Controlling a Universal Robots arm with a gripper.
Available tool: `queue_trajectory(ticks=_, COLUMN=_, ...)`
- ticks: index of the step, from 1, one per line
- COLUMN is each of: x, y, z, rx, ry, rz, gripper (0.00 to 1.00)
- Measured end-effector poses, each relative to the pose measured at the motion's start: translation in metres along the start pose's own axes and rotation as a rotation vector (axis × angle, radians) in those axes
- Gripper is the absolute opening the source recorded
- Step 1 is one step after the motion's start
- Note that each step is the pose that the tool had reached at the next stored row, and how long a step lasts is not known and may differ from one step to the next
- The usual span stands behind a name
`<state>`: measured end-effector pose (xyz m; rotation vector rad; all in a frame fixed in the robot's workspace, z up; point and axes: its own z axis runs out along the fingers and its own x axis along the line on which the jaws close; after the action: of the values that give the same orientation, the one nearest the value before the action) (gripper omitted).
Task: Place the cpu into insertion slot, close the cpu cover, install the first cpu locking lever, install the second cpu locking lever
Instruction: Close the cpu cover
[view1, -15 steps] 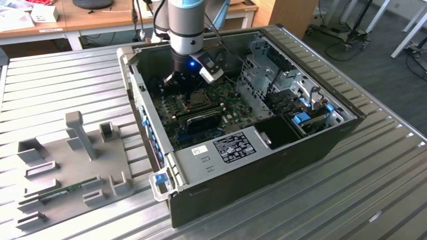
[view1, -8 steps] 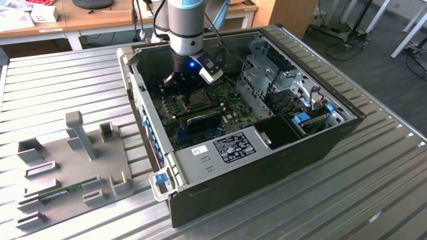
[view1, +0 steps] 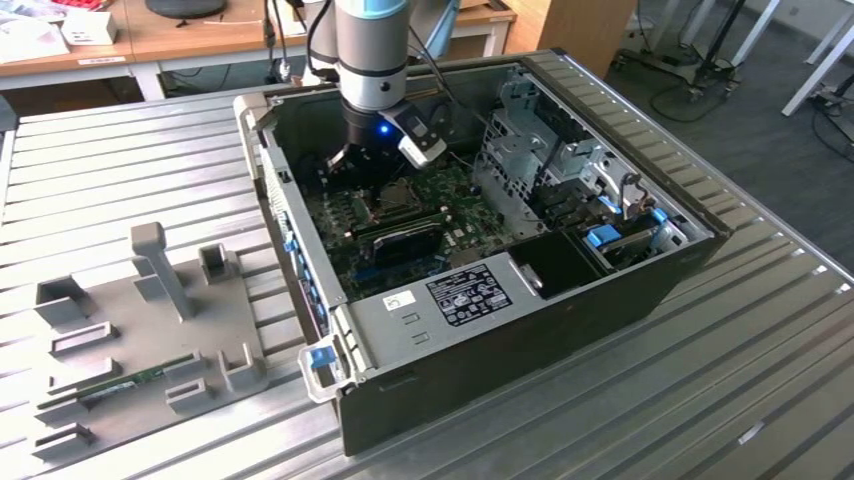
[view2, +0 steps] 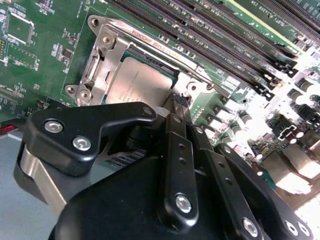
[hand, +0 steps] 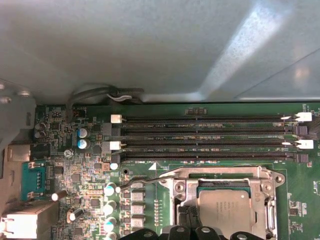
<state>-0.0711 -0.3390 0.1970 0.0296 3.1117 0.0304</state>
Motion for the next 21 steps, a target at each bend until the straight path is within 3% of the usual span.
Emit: queue_trajectory(ticks=21, x=0.0003, y=-0.0004, z=0.0006, rx=0.0008, ry=0.0005, rz=0.0, gripper=0.1)
